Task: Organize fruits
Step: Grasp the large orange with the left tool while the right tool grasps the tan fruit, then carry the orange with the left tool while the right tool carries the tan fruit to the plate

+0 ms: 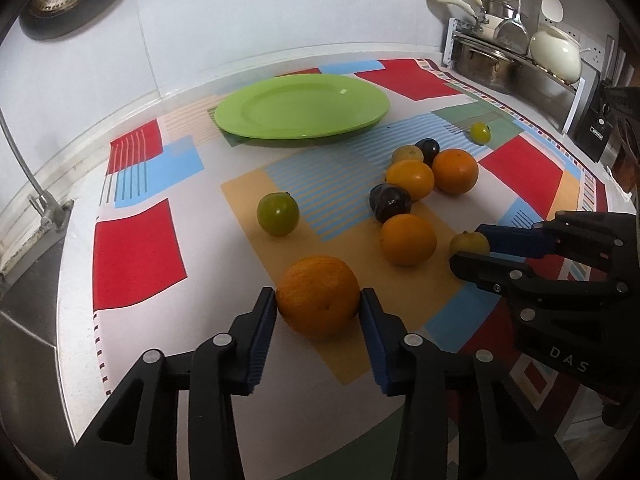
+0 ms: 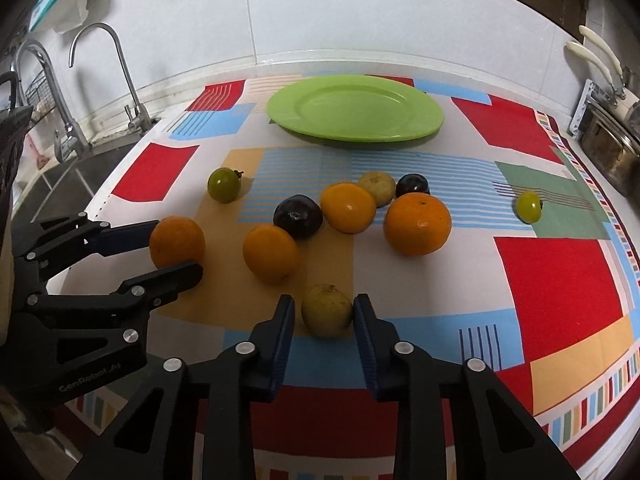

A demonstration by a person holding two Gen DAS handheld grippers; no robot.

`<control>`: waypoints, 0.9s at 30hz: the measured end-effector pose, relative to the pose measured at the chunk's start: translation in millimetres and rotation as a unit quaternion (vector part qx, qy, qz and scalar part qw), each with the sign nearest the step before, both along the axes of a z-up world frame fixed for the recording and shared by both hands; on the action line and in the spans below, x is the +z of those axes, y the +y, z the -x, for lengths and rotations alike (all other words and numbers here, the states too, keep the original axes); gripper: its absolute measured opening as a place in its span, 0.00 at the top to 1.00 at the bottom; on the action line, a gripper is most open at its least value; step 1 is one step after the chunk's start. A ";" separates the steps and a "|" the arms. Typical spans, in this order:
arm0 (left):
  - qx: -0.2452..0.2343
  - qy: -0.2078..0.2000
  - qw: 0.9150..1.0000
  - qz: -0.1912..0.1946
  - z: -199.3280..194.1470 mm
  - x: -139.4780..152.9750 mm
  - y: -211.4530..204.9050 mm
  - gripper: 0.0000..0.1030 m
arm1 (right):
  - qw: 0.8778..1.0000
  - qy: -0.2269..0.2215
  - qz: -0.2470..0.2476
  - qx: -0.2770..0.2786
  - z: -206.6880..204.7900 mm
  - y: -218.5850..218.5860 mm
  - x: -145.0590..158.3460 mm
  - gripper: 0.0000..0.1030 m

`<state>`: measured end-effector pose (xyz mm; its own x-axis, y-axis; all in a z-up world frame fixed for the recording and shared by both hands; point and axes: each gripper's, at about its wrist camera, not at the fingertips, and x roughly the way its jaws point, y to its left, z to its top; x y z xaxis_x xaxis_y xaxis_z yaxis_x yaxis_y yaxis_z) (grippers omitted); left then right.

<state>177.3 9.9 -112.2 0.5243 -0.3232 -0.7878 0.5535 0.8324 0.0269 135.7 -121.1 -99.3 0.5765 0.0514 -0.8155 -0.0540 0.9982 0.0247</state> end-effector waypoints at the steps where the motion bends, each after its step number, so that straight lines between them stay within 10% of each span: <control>1: -0.001 -0.002 1.000 -0.001 0.2 0.0 -0.4 0.60 | 1.000 0.000 0.000 -0.001 0.1 -0.3 0.1 0.73; 27: 0.105 -0.047 0.993 0.036 24.7 60.8 -5.6 0.60 | 0.994 -0.058 -0.025 0.087 2.3 -12.4 54.6 0.73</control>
<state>152.6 4.3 -51.3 0.6568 -0.2524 -0.7106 0.3647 0.9311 0.0064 133.5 -133.5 -44.6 0.6452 0.1969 -0.7382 -0.2304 0.9714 0.0577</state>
